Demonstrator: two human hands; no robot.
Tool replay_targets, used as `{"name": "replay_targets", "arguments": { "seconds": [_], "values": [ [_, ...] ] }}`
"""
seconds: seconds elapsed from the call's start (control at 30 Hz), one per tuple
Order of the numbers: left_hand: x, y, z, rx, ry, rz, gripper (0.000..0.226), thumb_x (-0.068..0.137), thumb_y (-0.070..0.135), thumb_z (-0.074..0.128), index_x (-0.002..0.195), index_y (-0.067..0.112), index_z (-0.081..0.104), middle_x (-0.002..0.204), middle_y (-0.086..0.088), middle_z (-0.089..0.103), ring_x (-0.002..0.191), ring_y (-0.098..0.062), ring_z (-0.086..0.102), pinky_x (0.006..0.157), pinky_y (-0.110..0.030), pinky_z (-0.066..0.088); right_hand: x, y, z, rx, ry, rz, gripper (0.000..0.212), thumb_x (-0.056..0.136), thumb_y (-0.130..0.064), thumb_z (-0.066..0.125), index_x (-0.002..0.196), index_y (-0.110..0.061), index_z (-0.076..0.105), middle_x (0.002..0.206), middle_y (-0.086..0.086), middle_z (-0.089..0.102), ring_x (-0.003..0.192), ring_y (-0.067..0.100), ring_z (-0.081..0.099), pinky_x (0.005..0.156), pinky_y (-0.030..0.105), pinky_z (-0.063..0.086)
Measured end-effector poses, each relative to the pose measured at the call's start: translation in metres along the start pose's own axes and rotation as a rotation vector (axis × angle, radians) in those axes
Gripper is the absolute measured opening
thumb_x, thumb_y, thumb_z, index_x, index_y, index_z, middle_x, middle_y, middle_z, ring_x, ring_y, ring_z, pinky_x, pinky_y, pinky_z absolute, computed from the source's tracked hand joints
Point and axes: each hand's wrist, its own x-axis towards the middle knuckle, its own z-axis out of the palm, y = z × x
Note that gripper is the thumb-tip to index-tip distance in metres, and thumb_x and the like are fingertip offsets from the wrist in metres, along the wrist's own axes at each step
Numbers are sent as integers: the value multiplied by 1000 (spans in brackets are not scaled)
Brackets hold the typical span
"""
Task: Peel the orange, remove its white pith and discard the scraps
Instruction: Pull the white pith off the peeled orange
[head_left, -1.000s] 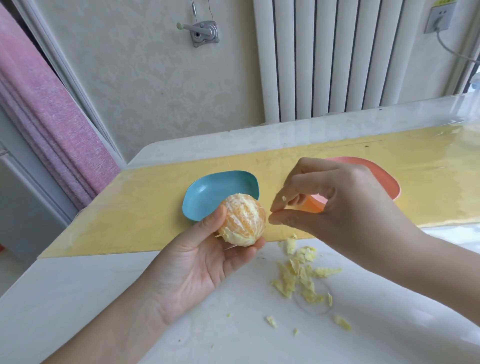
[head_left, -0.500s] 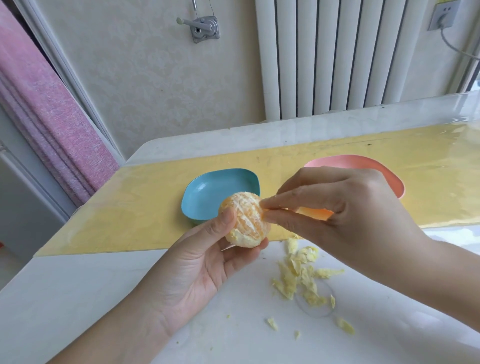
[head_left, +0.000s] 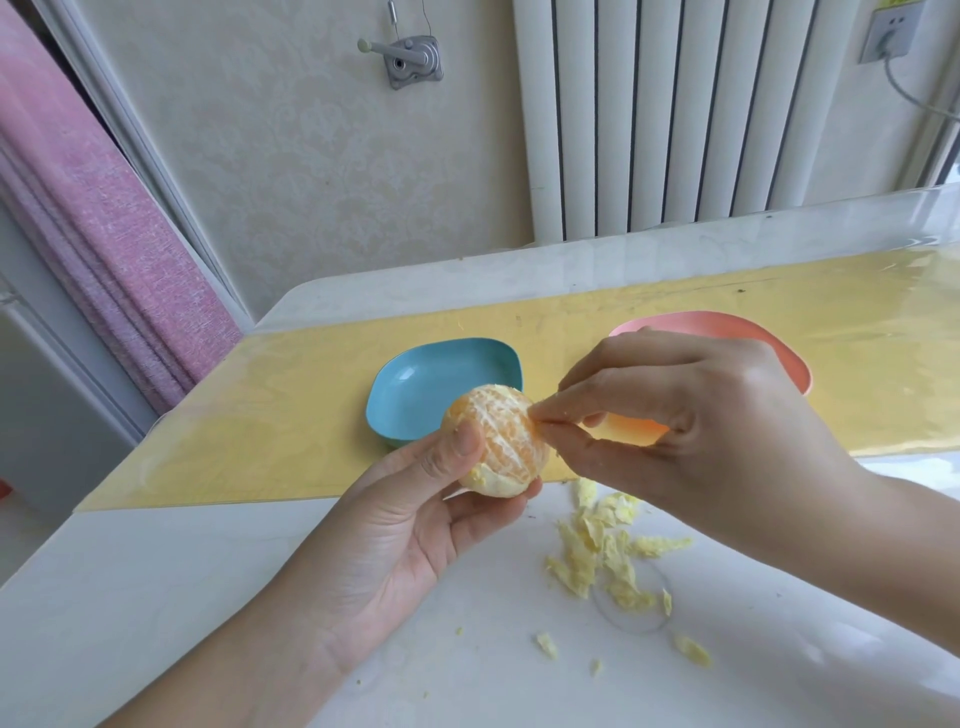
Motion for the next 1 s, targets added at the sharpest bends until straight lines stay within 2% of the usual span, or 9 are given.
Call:
{"name": "replay_targets", "arguments": {
  "seconds": [0.1, 0.37, 0.47, 0.6, 0.77, 0.87, 1.0],
  "values": [
    [-1, 0, -1, 54, -8, 14, 57, 50, 49, 88, 98, 19, 76, 105, -7, 72, 100, -23, 68, 73, -24, 55, 1, 2, 0, 1, 0, -16, 6, 80, -16, 71, 79, -13, 76, 72, -4, 66, 62, 11, 58, 62, 17, 46],
    [-1, 1, 1, 57, -21, 15, 58, 49, 45, 90, 97, 16, 76, 105, -10, 72, 98, -25, 69, 73, -26, 56, 1, 3, 0, 21, -2, 4, 3, 78, -15, 73, 77, -13, 74, 71, -4, 65, 62, 6, 53, 63, 9, 42],
    [0, 2, 2, 0, -46, 7, 59, 46, 39, 92, 96, 12, 76, 101, -12, 72, 91, -25, 70, 69, -26, 57, 1, 3, 0, 52, -9, 43, 0, 76, -14, 73, 76, -14, 74, 70, -6, 65, 63, 4, 53, 64, 6, 40],
    [0, 4, 4, -39, -79, -11, 59, 45, 34, 93, 95, 9, 76, 98, -13, 72, 85, -25, 71, 66, -26, 57, 2, 2, -3, 148, -53, 115, 3, 76, -15, 72, 76, -18, 73, 72, -8, 66, 66, 4, 58, 65, 9, 44],
    [0, 6, 4, -111, -81, -30, 57, 43, 31, 94, 93, 11, 77, 100, -13, 73, 88, -28, 71, 65, -26, 58, 5, 7, -7, 287, -140, 178, 12, 87, -25, 64, 91, -19, 74, 83, -9, 68, 79, 7, 64, 72, 13, 44],
    [1, 6, 4, -137, -88, -31, 58, 44, 31, 94, 96, 11, 77, 107, -11, 72, 91, -27, 70, 67, -26, 58, 5, 6, -9, 346, -172, 194, 19, 84, -34, 65, 94, -21, 75, 86, -10, 68, 82, 9, 64, 72, 17, 46],
    [2, 5, 3, -122, -98, -38, 57, 46, 32, 93, 97, 12, 76, 106, -10, 72, 91, -25, 70, 68, -25, 58, 4, 3, -8, 271, -128, 162, 18, 75, -36, 74, 87, -23, 75, 77, -10, 66, 72, 4, 61, 66, 6, 40]
  ]
}}
